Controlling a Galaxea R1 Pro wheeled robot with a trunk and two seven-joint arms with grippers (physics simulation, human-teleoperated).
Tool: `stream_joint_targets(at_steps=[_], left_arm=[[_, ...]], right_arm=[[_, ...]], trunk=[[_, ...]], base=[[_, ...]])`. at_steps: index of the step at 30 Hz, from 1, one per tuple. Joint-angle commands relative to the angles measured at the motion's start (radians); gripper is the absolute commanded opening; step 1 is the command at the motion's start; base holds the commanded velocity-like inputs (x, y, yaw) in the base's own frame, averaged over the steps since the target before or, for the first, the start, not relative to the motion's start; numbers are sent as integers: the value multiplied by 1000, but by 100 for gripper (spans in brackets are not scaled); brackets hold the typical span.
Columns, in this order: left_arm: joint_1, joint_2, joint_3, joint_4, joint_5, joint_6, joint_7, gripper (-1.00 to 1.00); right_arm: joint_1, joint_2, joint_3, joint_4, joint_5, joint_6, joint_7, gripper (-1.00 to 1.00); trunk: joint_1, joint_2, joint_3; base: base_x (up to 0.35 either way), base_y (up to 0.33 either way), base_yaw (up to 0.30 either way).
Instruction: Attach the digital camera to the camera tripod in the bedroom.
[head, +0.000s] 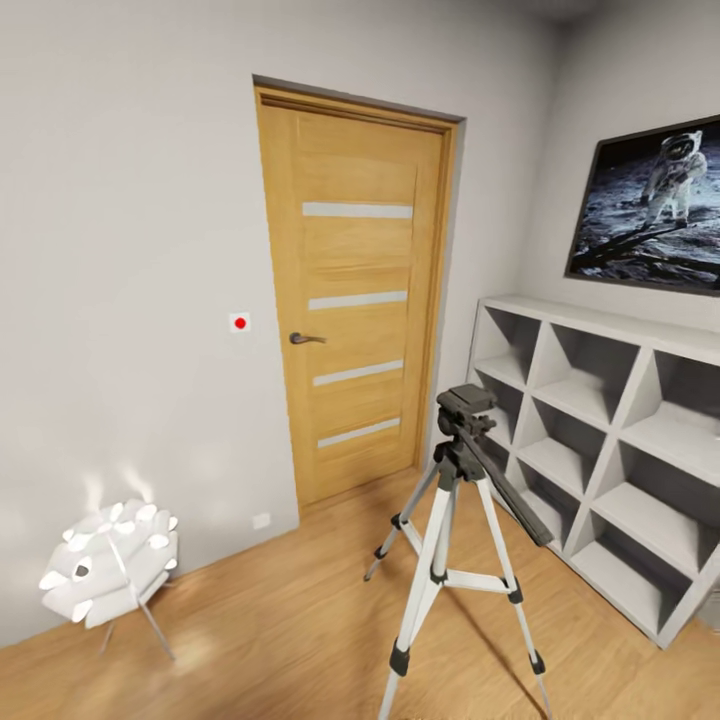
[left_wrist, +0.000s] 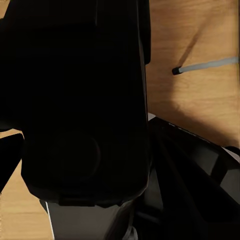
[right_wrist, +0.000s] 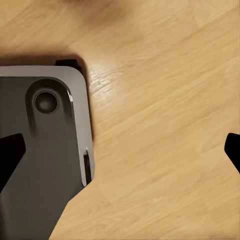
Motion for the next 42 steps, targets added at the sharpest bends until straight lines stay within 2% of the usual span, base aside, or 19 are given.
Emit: stream_joint_targets(at_steps=[1,21,32,34,42], left_arm=[[0,0,-2,0,8,3,1,-100],[0,0,-2,0,7,3,1,-100],[-1,-3,-2,0,7,3,2,-100],[1,-13,-2,0,9,4,3,-100],[2,-9,-2,0,10,2,1,-100]], right_arm=[[-1,-1,-9,3,10,-3,2,100],[-1,0,-8,3,11,-3,3,100],[-1,-2,-8,2,12,-6,5,100],[0,7,-8,2,12,-6,4,100],[0,13,-8,2,12,-1,4,100]], trunk=[[0,-1,0],[0,-1,0],[0,-1,0],[0,-1,0],[0,-1,0]], base=[[0,0,-244],[0,0,-239],[0,0,-41],[0,0,0],[0,0,0]])
